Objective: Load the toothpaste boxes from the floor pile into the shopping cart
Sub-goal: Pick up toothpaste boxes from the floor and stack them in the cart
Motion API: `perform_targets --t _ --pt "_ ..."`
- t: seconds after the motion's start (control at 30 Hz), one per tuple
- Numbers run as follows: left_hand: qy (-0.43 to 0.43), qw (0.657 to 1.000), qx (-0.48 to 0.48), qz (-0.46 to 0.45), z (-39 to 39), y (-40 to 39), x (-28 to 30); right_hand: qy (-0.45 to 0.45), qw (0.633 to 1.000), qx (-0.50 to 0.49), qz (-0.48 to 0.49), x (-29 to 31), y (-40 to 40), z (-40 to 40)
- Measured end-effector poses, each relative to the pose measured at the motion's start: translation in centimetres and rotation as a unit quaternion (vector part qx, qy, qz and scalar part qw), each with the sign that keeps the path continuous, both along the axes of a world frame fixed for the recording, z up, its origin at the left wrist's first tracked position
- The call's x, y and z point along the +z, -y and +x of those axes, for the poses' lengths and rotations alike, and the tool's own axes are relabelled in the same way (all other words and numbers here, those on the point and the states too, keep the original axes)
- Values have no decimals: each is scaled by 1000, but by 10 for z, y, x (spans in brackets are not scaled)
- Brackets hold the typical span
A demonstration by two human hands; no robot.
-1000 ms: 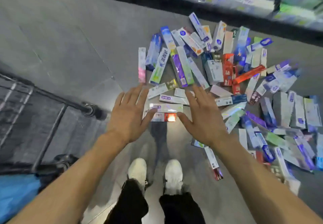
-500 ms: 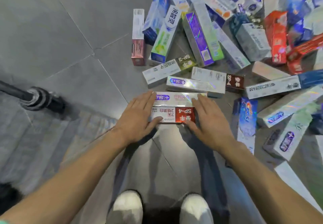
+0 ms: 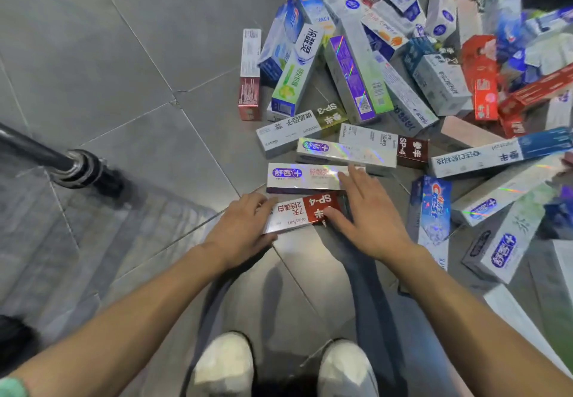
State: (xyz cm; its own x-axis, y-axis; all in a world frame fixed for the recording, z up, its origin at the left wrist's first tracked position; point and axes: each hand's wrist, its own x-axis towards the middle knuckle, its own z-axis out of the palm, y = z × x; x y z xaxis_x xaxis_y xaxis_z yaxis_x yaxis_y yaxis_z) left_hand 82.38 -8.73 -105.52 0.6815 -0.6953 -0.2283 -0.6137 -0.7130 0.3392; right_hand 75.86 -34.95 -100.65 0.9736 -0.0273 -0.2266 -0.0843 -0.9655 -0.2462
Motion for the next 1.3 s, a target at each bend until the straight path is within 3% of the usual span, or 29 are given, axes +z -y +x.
perform_targets --t 0.13,0.3,0.37,0.43,0.57,0.63,0.8,0.97,1.07,1.2,1.3 --pt "-33 999 -2 31 10 -11 17 6 1000 0 2 -2 2 8" --pt "-119 980 157 27 7 -29 38 5 1000 18 -6 0 -3 19" --pt "-139 960 238 -50 0 -33 40 -5 999 27 -19 -2 -7 23" --pt "-189 914 320 -164 -5 -32 43 -22 998 40 -44 -3 -9 28" --pt "-324 764 420 -368 -12 -23 49 -37 995 37 -90 -10 -11 36" --pt "-335 732 439 -400 -11 -19 56 -47 991 20 -120 -11 -15 40" --pt "-296 757 462 -355 -10 -11 62 -55 979 27 -193 -8 -30 52" --pt "-294 782 449 -316 -4 -9 56 -49 987 45 -145 -10 -32 56" --pt "-303 775 459 -309 -1 -6 53 -80 986 27 -142 -15 -32 45" --pt "-327 750 481 -314 3 1 52 -129 989 -24 -64 -16 -33 36" --pt "-312 748 483 -331 7 8 60 -115 986 -103 67 -8 -36 35"
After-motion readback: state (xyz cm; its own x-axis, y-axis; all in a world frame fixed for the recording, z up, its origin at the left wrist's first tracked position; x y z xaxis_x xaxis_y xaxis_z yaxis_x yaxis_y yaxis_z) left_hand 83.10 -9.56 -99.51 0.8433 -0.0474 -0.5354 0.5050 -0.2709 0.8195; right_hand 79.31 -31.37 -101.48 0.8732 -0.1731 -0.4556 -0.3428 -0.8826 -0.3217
